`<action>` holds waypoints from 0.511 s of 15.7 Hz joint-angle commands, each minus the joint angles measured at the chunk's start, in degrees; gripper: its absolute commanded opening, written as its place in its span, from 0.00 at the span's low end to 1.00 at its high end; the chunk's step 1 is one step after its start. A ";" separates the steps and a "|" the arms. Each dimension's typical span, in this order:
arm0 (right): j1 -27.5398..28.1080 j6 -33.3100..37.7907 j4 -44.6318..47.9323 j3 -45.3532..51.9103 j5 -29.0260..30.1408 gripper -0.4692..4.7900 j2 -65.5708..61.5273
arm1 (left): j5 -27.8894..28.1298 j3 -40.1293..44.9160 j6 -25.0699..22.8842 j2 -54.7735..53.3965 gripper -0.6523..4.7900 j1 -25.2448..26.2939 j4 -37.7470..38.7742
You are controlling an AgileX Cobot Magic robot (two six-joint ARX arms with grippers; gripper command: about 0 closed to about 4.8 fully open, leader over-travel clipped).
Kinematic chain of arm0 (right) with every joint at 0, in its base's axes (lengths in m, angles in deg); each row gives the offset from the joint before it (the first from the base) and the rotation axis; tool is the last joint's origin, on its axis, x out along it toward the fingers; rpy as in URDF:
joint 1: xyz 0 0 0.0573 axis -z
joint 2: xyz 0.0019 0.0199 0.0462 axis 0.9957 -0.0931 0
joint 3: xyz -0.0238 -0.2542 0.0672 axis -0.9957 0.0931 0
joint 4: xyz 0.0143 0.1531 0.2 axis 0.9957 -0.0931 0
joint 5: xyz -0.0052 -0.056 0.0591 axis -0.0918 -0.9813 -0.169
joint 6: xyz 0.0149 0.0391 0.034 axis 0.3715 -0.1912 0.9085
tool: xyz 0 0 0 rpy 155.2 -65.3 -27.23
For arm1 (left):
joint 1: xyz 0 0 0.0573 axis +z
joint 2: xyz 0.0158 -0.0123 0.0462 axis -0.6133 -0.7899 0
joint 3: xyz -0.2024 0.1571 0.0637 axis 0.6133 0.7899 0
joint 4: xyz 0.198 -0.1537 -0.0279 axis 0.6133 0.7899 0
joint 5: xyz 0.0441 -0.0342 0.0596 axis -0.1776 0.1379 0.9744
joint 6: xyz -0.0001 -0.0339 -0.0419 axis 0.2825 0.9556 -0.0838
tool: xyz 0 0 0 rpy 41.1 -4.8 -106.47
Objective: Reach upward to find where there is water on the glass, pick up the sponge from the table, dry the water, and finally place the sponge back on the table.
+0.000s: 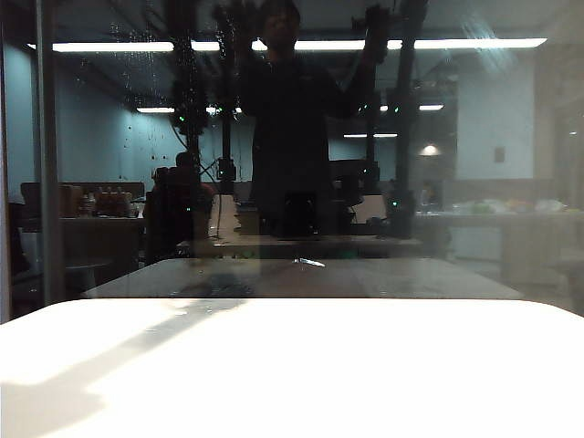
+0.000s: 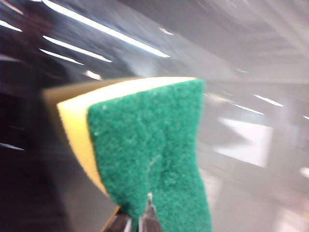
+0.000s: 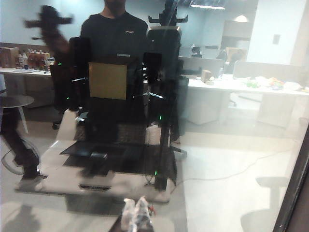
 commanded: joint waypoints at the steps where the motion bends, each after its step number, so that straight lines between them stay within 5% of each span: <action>1: 0.02 -0.17 0.96 -0.42 -0.26 0.08 0.39 | 0.13 -2.93 0.92 0.26 0.11 6.60 4.24; 4: 0.04 -0.17 0.98 -0.42 -0.26 0.08 0.39 | -0.50 -3.45 5.88 0.33 0.11 13.07 4.52; 8: 0.04 -0.15 0.87 -0.39 -0.26 0.08 0.39 | -1.92 -3.45 7.21 0.22 0.11 10.40 3.80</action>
